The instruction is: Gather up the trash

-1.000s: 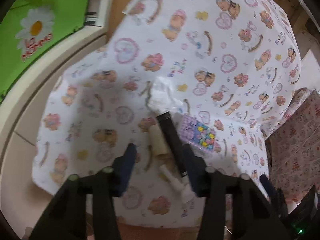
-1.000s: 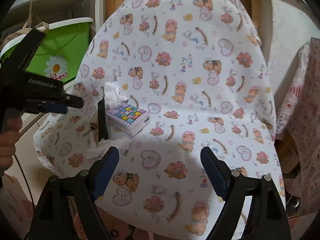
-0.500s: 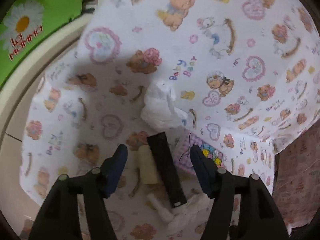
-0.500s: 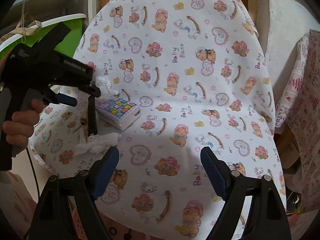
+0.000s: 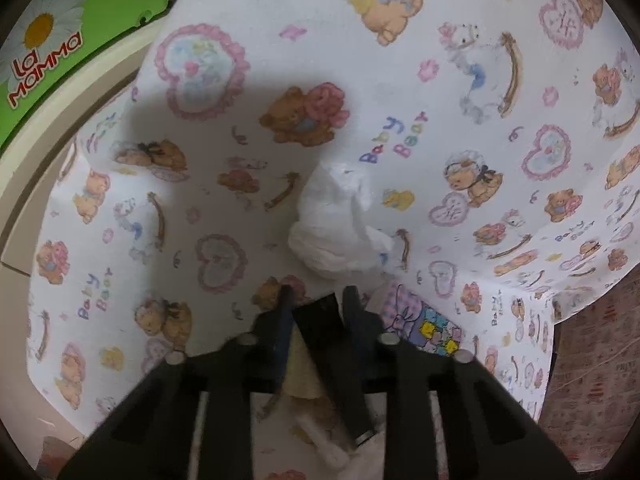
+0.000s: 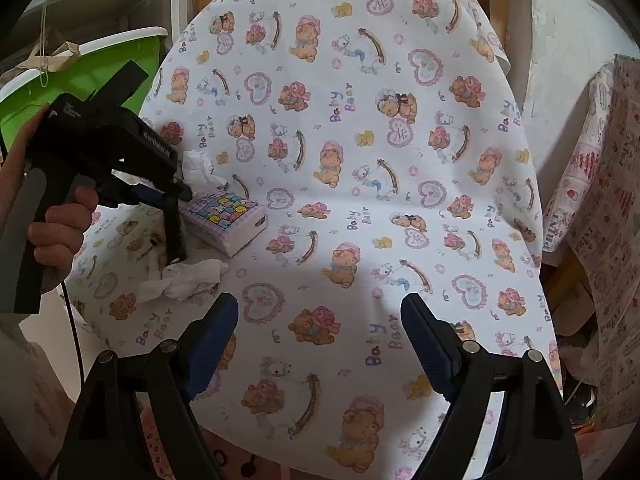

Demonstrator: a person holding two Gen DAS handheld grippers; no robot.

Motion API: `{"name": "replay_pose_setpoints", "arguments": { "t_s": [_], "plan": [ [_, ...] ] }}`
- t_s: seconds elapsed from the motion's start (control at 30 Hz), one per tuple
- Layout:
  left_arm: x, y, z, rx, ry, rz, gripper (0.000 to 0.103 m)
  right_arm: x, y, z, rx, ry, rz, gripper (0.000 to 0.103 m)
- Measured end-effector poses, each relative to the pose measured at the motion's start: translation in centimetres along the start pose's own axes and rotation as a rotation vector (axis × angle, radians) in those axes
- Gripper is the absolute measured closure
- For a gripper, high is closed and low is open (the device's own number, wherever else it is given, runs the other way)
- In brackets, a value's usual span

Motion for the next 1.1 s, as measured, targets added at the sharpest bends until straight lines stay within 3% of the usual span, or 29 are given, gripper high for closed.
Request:
{"name": "replay_pose_setpoints", "arguments": {
  "t_s": [0.1,0.2,0.37,0.53,0.63,0.73,0.87,0.93,1.1],
  "plan": [
    [-0.7,-0.1,-0.4,-0.017,0.021,0.023,0.1,-0.1,0.1,-0.1,0.001,0.007,0.009,0.018],
    [-2.1,-0.1,-0.2,0.011,0.002,0.054,0.101,-0.1,0.0,-0.2,0.005,0.012,0.005,0.018],
    [-5.5,-0.3,0.6,0.143,0.054,0.166,0.102,-0.2,0.3,-0.8,0.032,0.057,0.001,0.018],
    [-7.7,-0.8,0.8,0.21,0.032,0.239,0.102,0.4,0.4,-1.9,0.064,0.114,-0.022,0.018],
    [-8.7,-0.8,0.5,0.21,0.034,0.271,0.102,1.3,0.4,-3.0,0.094,0.18,-0.061,0.018],
    [-11.5,-0.7,-1.0,0.184,0.104,0.405,0.102,2.4,0.5,-4.5,0.098,0.228,-0.082,0.018],
    [-13.9,-0.9,-2.0,0.159,0.048,0.484,0.102,4.3,1.0,-6.3,0.043,0.222,-0.103,0.018],
    [-14.6,-0.8,-2.5,0.159,0.046,0.497,0.102,4.9,1.1,-6.8,0.038,0.229,-0.1,0.027],
    [-14.7,-1.1,-3.0,0.166,0.013,0.483,0.102,6.4,0.7,-7.2,0.052,0.25,-0.135,0.064]
  ]
}}
Point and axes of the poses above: each gripper's, at about its wrist camera, not at the fingertips, and x roughly the way its jaws point, z to its right, y to its top, the point moved 6 cm from there along x, roughly the way its jaws point, and after that the axes turned 1 degree about -x, right-handed, at the moved point
